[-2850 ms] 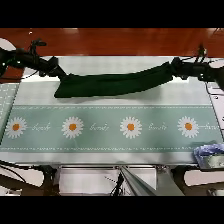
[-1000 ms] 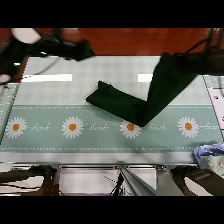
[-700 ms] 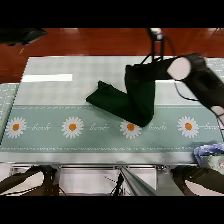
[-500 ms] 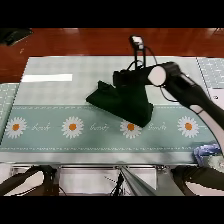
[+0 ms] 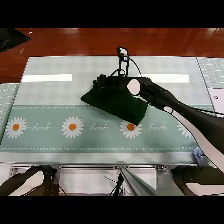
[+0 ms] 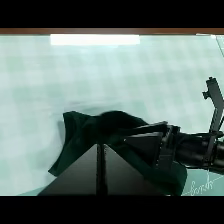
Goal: Fold the shirts.
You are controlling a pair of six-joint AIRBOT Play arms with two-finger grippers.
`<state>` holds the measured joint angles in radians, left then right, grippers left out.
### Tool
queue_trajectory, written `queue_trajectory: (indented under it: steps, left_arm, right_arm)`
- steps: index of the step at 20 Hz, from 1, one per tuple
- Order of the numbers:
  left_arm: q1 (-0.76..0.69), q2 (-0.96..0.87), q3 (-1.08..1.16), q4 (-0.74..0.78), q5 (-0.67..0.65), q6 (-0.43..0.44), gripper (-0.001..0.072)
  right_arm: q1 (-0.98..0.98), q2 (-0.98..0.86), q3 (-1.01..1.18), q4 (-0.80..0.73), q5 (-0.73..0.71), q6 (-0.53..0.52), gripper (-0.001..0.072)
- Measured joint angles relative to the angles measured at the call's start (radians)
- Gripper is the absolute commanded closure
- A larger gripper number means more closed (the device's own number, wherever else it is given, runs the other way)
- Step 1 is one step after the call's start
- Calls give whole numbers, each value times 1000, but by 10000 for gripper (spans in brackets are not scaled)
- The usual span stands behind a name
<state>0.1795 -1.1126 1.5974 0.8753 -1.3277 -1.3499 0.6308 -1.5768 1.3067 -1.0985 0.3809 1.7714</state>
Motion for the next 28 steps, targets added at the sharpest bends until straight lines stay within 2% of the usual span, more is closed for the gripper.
queue_trajectory:
  steps: [2,5,7,9,10,11,13,15,18,21,25,26,27,28]
  left_arm:
    - [-2,0,0,1,-7,7,681]
    - [-4,-1,0,1,-7,16,680]
    - [-4,-3,0,1,-7,23,681]
    - [-5,-3,0,8,-8,26,680]
    - [-5,-4,0,13,-8,26,680]
    - [-5,-4,0,18,-8,27,680]
    - [-5,-4,0,27,-8,29,681]
    - [-5,-4,0,35,-11,29,681]
    - [-5,-4,0,42,-13,29,680]
    - [-5,-4,0,44,-16,29,680]
    - [-5,-4,0,45,-21,29,680]
    - [-5,-4,0,45,-21,29,680]
    - [-5,-4,0,45,-21,29,681]
    - [-5,-4,0,45,-21,29,680]
  right_arm:
    - [-16,27,0,5,23,-16,230]
    - [-79,116,0,-45,188,-56,231]
    - [-134,188,0,-186,384,-74,273]
    - [-198,250,-11,-385,610,-87,273]
    - [-243,280,-33,-480,706,-89,219]
    - [-291,308,-64,-529,761,-90,114]
    - [-402,351,-163,-489,822,-99,97]
    - [-507,376,-290,-330,805,-130,97]
    - [-588,391,-471,-68,688,-175,97]
    - [-607,398,-611,142,523,-200,98]
    - [-569,378,-697,338,327,-219,106]
    - [-552,363,-706,384,298,-227,139]
    - [-532,342,-712,436,268,-238,284]
    - [-514,322,-716,485,245,-256,473]
